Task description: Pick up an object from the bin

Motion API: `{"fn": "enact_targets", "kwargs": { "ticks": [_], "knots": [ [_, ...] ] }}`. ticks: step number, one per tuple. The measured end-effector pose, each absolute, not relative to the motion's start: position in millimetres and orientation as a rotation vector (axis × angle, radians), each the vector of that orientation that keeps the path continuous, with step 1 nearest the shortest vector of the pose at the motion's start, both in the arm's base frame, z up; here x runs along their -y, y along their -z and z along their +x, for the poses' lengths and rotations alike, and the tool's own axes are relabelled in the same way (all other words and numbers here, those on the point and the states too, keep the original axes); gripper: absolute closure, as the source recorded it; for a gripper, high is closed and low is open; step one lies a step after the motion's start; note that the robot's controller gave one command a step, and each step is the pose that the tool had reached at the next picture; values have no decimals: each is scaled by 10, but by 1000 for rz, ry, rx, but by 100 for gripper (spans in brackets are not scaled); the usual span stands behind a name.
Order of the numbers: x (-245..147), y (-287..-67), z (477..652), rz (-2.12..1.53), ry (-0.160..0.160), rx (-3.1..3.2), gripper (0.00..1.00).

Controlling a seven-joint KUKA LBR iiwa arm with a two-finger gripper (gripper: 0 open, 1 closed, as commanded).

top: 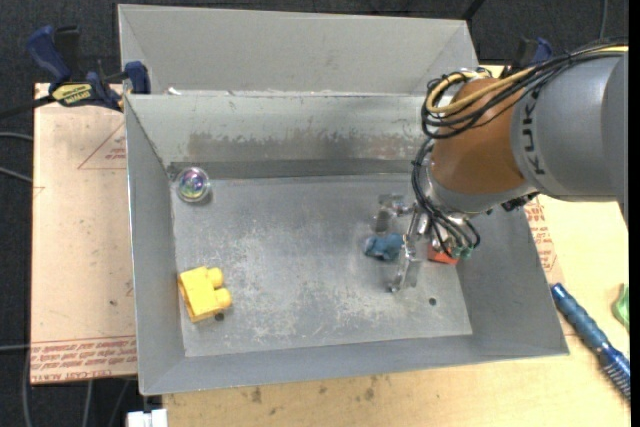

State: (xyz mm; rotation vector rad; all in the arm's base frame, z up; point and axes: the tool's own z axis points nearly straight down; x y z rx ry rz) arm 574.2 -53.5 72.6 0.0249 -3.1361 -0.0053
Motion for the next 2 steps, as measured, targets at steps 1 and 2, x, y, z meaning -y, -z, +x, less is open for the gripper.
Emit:
{"fn": "enact_targets", "kwargs": {
  "ticks": [1,2],
  "knots": [
    [558,-770,5756,21,1,3142,100],
    [100,-2513,5642,2,3,3153,100]
  ]
}}
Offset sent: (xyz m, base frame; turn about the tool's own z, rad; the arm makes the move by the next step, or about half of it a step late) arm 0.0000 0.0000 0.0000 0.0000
